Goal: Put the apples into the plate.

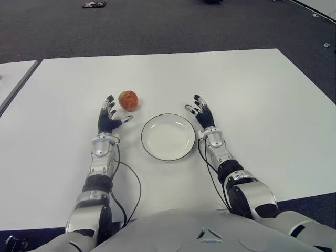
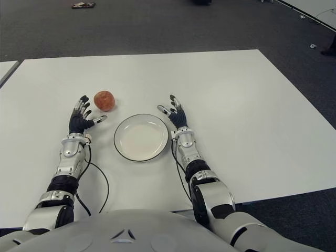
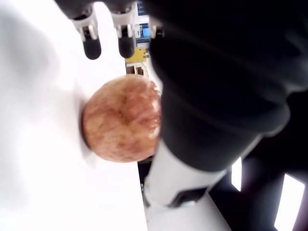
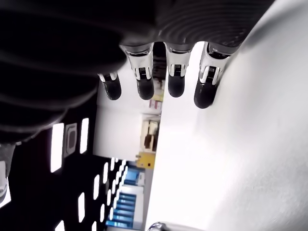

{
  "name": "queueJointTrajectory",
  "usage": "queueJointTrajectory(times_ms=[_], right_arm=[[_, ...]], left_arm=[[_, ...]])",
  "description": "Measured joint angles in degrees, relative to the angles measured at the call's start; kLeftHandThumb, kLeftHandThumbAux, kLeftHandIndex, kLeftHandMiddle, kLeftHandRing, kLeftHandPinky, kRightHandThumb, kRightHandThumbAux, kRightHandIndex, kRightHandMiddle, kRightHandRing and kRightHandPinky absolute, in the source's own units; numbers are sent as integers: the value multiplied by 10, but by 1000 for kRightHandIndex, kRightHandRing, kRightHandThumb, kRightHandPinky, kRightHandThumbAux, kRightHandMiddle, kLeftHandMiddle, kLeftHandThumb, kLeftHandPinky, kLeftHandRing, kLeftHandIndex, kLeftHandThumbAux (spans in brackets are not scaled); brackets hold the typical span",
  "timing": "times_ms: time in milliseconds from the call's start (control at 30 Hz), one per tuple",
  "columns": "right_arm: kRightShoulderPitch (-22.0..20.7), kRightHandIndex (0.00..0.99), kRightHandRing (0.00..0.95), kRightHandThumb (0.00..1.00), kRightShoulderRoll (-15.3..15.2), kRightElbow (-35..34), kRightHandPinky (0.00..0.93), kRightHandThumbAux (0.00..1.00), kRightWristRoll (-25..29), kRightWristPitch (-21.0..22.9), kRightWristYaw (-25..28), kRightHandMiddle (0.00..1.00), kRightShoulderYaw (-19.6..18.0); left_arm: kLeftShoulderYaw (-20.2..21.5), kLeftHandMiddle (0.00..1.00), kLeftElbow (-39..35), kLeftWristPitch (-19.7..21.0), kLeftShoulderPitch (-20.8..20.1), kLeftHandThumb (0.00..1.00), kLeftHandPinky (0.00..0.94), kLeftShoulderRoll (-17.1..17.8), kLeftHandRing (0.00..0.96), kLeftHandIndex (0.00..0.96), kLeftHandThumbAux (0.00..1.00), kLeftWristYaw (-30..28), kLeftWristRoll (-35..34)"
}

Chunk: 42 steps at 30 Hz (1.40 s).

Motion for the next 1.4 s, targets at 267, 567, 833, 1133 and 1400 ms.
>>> queueJointTrajectory(times_ms=[267, 567, 833, 1133, 1400], right_arm=[[10, 0, 0, 0, 0, -11, 0, 465, 0, 0, -11, 0, 1], [18, 0, 0, 0, 1, -21, 0, 461, 2, 0, -15, 0, -3], [21, 0, 0, 0, 1, -27, 0, 459, 9, 0, -15, 0, -10], [26, 0, 0, 0, 1, -34, 0, 467, 10, 0, -15, 0, -10], [28, 0, 0, 0, 1, -37, 0, 469, 10, 0, -15, 0, -10]], left_arm=[[0, 0, -19, 19, 10, 0, 0, 1, 0, 0, 303, 0, 0], [0, 0, -30, 31, 13, 0, 0, 2, 0, 0, 307, -5, -1], [0, 0, -37, 36, 15, 0, 0, 4, 0, 0, 301, -5, 0], [0, 0, -38, 41, 17, 0, 0, 9, 0, 0, 306, -5, 1], [3, 0, -39, 49, 11, 0, 0, 27, 0, 0, 316, -5, 8]])
